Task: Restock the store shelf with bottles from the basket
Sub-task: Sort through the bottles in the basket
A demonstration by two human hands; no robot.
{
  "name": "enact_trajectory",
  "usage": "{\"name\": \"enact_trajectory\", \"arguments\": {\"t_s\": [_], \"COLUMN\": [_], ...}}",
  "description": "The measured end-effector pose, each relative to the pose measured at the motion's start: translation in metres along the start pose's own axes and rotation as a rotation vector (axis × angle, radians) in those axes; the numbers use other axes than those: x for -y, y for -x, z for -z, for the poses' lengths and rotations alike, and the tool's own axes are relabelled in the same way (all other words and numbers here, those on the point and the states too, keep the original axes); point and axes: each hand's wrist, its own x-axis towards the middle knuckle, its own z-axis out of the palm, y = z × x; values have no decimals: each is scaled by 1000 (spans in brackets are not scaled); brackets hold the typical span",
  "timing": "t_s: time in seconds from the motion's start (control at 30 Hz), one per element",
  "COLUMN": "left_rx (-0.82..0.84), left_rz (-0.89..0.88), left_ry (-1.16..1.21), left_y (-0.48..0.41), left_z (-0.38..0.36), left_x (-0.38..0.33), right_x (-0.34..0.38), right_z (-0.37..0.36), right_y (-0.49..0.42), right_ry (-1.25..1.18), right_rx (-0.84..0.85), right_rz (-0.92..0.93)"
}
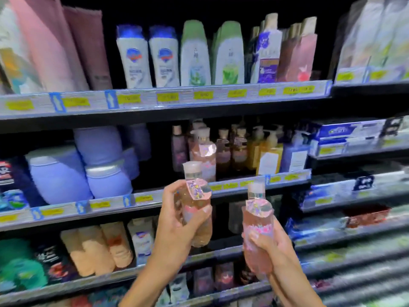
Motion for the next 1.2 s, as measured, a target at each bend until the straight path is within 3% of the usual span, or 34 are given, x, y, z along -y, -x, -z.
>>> {"name": "enact_trajectory", "arguments": {"t_s": [0.23,0.57,1.1,1.2], "left_rx": [114,164,53,30], "left_rz": [-125,-469,-192,-345], "left_ry": [-208,-549,-1009,-1350], "left_y": [-53,-124,-142,-146], "left_z": [-54,-102,-126,-129], "left_x": [6,28,43,39], "right_x": [18,42,70,75], "right_z": [44,74,98,96], "right_y": [-46,-86,-146,-154], "right_ry": [8,182,445,501], "right_rx": [-40,-112,96,98], "right_rz": [70,202,298,341]}}
